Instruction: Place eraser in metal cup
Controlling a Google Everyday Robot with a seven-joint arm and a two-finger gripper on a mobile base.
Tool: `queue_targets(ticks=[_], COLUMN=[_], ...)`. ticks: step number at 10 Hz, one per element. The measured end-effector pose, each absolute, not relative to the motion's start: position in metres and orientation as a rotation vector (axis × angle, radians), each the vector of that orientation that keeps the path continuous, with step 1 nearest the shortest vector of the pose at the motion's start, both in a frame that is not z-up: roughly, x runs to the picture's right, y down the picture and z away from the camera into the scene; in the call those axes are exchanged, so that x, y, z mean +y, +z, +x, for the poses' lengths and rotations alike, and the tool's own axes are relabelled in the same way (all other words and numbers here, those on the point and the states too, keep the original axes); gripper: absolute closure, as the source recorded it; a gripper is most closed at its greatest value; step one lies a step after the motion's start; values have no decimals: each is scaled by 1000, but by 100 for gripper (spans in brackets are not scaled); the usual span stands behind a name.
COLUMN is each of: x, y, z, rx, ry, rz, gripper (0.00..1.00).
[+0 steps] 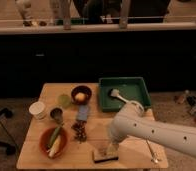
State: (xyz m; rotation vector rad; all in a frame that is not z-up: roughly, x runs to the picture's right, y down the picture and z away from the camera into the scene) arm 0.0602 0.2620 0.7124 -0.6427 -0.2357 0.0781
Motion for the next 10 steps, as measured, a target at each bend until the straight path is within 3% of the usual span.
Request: queue_targets(ticks=[10], x=[309], y=[736], z=[39], rx=[-241], ry=[60], rz=[-661], gripper=[20])
